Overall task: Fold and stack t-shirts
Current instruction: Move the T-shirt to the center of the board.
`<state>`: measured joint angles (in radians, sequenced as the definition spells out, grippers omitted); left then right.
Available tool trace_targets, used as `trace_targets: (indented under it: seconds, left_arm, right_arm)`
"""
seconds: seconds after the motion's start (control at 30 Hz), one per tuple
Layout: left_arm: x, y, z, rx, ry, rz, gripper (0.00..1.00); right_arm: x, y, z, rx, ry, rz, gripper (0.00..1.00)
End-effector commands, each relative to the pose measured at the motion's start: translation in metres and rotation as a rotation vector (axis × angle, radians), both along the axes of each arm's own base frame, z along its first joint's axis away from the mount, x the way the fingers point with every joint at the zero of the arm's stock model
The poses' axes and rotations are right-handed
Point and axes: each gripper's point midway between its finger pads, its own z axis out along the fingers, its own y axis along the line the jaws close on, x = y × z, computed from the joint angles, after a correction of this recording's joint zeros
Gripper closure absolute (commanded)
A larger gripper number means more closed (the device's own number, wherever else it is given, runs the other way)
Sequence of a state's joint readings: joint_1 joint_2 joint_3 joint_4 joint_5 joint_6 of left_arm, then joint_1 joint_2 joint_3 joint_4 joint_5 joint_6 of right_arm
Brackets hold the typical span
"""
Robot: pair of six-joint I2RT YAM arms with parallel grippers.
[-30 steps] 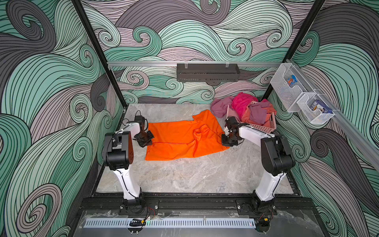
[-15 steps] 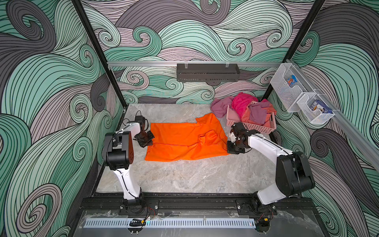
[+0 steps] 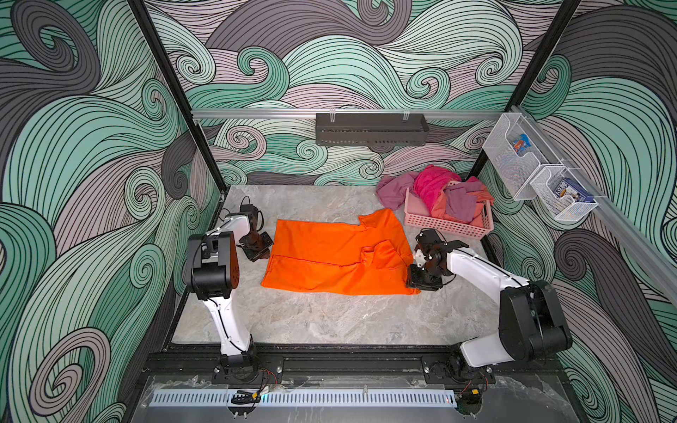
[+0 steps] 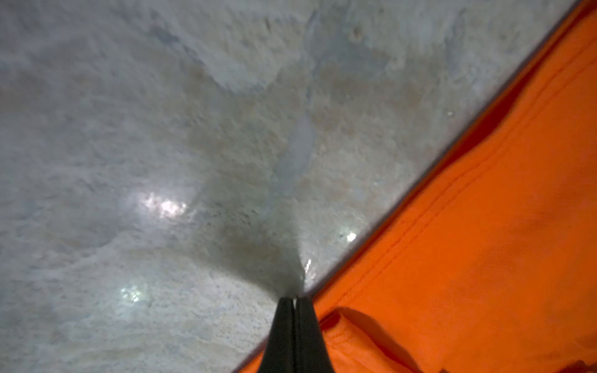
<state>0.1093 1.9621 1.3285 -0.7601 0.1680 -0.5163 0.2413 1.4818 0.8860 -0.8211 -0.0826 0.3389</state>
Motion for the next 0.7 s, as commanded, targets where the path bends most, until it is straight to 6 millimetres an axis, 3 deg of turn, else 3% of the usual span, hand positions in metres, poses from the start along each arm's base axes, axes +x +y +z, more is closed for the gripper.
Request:
trace_targets:
  seconds: [0.0, 0.2, 0.4, 0.67]
  left_arm:
    - [0.003, 0.001, 0.005, -0.011, 0.006, 0.015, 1.00]
    - [0.012, -0.014, 0.022, -0.088, -0.088, -0.009, 0.97]
    - [0.006, -0.023, 0.015, -0.131, -0.067, -0.016, 0.87]
    - [-0.043, -0.029, 0.019, -0.137, 0.009, -0.014, 0.79]
  right_arm:
    - [-0.002, 0.004, 0.002, 0.010, 0.017, 0.003, 0.39]
    - [0.007, 0.005, 0.013, 0.013, -0.030, -0.001, 0.33]
    - [0.009, 0.007, 0.013, 0.018, -0.026, -0.004, 0.33]
    - [0.000, 0.005, -0.009, -0.002, 0.062, -0.024, 0.34]
